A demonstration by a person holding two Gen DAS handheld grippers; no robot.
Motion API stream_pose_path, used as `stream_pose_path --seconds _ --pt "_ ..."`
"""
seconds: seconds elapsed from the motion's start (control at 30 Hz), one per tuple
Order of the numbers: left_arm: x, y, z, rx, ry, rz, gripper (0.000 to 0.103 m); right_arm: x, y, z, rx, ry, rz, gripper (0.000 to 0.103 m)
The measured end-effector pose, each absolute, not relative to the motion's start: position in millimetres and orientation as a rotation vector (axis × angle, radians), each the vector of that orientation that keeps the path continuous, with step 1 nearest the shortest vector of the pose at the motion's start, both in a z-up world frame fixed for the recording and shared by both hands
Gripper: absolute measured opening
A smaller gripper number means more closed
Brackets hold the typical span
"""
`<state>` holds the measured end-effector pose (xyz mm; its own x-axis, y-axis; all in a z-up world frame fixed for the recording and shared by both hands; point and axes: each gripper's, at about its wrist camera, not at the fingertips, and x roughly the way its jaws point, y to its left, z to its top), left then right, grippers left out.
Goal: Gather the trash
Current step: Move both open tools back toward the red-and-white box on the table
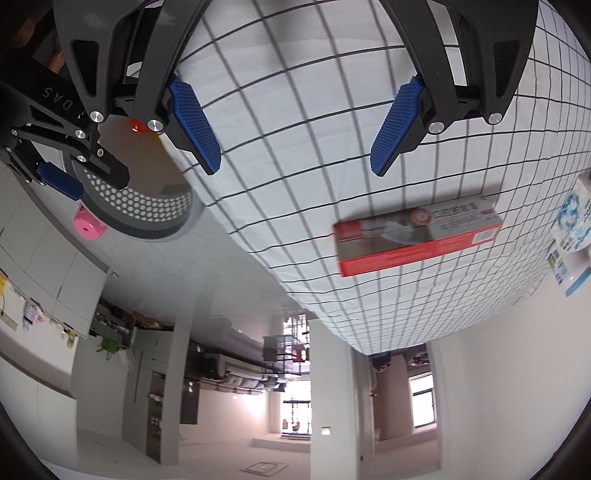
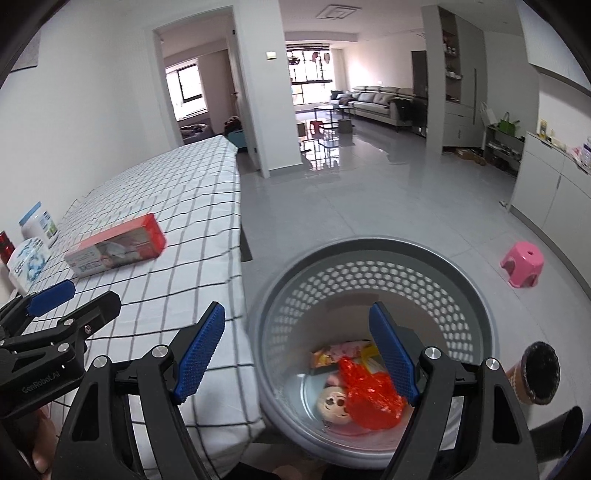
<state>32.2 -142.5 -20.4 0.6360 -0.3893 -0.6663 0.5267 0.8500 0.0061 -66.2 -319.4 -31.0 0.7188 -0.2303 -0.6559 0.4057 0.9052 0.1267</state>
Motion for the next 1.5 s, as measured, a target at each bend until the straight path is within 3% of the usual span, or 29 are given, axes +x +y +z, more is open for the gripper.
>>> stream_pose_path --seconds 0.87,1.5 --pt "79 -53 -18 0.114 0.719 -0.282 0.082 24 -261 -30 0.207 0.713 -0.122 0.077" --pt "119 -36 -28 0.076 0.764 -0.203 0.084 97 -248 -35 0.144 0.741 0.064 0.078"
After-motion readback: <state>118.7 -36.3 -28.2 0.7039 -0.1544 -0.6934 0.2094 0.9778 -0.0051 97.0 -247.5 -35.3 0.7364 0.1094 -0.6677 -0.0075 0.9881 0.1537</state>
